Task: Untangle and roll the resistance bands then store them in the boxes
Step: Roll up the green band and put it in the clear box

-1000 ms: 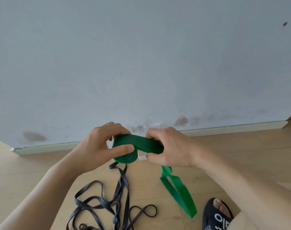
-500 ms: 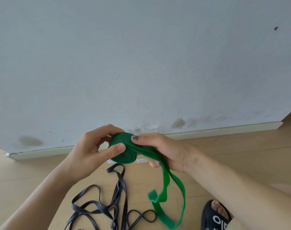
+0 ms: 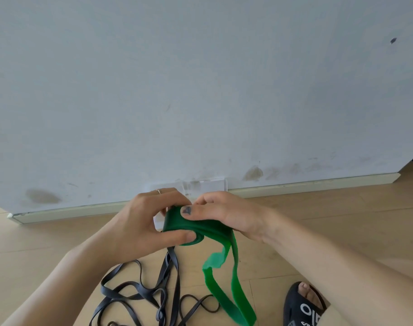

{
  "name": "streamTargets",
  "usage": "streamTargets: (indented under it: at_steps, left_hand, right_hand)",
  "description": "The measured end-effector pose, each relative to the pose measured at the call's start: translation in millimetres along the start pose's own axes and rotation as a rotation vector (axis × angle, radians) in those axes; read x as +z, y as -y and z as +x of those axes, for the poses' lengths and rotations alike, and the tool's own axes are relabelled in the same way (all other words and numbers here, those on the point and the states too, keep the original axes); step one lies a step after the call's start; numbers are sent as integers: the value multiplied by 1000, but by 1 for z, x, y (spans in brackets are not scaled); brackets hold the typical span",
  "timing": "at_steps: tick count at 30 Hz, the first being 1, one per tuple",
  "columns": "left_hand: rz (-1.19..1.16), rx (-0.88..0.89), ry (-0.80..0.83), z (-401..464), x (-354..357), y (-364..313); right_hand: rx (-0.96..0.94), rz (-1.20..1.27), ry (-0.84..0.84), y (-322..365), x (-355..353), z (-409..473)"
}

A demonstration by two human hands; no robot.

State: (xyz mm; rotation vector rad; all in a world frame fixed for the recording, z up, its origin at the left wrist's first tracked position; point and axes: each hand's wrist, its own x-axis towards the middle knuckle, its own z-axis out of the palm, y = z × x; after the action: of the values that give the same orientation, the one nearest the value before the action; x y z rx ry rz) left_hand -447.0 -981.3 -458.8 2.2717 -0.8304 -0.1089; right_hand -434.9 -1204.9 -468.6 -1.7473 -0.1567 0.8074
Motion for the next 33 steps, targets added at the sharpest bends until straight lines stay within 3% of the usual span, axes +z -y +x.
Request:
streamTargets:
  at_steps: [8,13,16,21,25,30,33]
  left_hand:
    - [41,-12,12,-1,-2,2]
    - [57,-54,28,-1,-8,9]
    - [-9,-23,-13,1,-6,5]
    - [-183,-19,-41,1,-4,-1]
    - [-148,-3,-53,-2,-8,-1]
    - [61,41,-24,-2,0,-10]
    - [57,53,-30,-2,2,-7]
  right_hand:
    - [-23,-194,10,-2,-7,0]
    - [-136,-328,-40,0,-19,-6]
    - [-95,-230,49,-1,-21,-3]
    - [-36,144,293,-6,-15,0]
    - [-87,199,197,-8,-10,4]
    - [-106,-28,11,-7,-3,7]
    - [-68,-85,67,-4,-1,6]
